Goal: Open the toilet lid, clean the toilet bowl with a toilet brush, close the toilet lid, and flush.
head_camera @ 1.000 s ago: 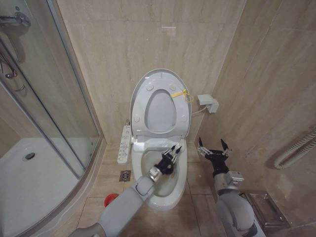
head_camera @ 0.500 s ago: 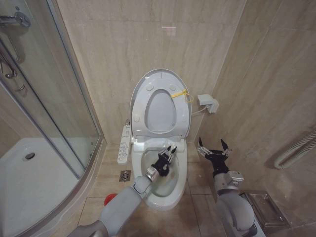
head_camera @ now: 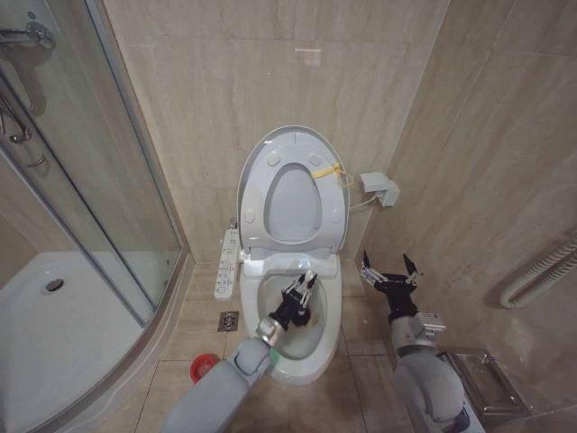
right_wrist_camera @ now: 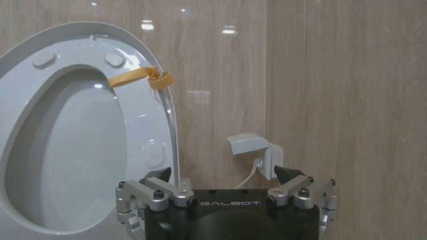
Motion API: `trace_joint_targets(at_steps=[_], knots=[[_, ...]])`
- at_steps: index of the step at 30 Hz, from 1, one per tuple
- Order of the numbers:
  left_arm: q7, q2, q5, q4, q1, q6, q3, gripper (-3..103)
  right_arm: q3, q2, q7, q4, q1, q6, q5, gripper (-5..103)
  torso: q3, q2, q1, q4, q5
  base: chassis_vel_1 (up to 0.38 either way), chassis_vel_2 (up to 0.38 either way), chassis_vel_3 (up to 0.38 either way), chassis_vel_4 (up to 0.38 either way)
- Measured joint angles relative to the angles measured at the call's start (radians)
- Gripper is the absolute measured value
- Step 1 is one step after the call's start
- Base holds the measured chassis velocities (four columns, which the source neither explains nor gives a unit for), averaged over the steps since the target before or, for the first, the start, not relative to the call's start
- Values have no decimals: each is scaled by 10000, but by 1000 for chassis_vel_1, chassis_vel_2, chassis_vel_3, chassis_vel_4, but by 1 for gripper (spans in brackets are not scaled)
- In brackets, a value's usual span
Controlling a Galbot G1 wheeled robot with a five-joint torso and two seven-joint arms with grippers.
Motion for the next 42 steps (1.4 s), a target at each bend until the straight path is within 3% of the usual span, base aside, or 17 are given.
trace_joint_targets(at_steps=[11, 24, 33, 42], knots=[[1, 781, 51, -957, 1026, 108, -569, 21, 0, 0, 0, 0, 0, 0, 0, 100, 0, 0, 0, 1, 0, 0, 0, 0, 0], [77, 1659, -382, -1478, 1277, 97, -1133, 21, 0, 0, 0, 0, 0, 0, 0, 100, 0, 0, 0, 1, 0, 0, 0, 0, 0], [84, 1362, -994, -1480, 830, -32, -883, 21, -1, 0, 0, 0, 0, 0, 0, 100, 0, 0, 0, -1, 1, 0, 0, 0, 0], [87, 750, -1365, -1521, 464, 20, -24, 21, -1, 0, 0, 0, 0, 0, 0, 100, 0, 0, 0, 1, 3, 0, 0, 0, 0]])
